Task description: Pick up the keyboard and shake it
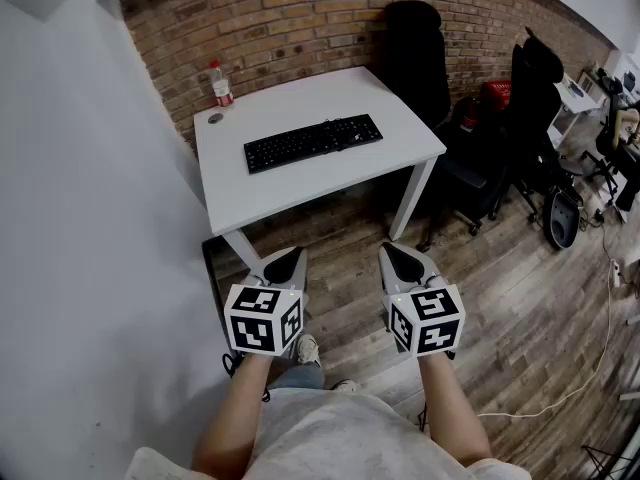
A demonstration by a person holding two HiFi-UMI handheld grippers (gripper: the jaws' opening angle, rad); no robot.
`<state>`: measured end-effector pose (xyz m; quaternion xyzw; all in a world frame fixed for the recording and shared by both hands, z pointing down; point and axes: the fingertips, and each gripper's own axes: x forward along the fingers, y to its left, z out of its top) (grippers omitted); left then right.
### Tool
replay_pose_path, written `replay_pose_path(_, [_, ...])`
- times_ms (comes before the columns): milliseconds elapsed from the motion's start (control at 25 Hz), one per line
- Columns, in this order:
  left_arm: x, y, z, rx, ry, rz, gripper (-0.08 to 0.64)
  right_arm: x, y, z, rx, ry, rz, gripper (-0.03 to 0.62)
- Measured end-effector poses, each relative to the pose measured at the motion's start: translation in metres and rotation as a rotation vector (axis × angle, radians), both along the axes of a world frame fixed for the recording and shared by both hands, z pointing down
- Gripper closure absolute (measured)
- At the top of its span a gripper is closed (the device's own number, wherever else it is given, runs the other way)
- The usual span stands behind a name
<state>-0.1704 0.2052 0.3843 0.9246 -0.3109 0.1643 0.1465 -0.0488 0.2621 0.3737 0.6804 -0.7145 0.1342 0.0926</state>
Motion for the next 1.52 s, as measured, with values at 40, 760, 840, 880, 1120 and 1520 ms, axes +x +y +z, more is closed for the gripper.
replay_pose_path(40, [0.002,-0.001,0.001,-0.001,0.002,0.000,0.566,0.001,-0.001,0.001,0.001,-0.005,-0.002,0.584])
replay_pose_path(760, [0.049,-0.076,0.018,-0.009,0.008,0.021,0.566,0.037,-0.067,0.026,-0.033,-0.005,0.003,0.583])
replay_pose_path(840, [0.056,-0.093,0.020,-0.012,0.009,0.024,0.566,0.044,-0.082,0.028,-0.039,-0.002,0.007,0.583])
replay_pose_path(880, [0.060,-0.102,0.022,-0.014,0.009,0.026,0.566,0.048,-0.090,0.030,-0.043,-0.002,0.010,0.583])
replay_pose_path(1120, [0.080,-0.153,0.034,-0.035,0.007,0.038,0.566,0.070,-0.141,0.038,-0.070,0.007,0.017,0.583])
replay_pose_path(1520, [0.092,-0.234,0.043,-0.066,0.006,0.047,0.566,0.083,-0.220,0.043,-0.116,0.030,0.019,0.581])
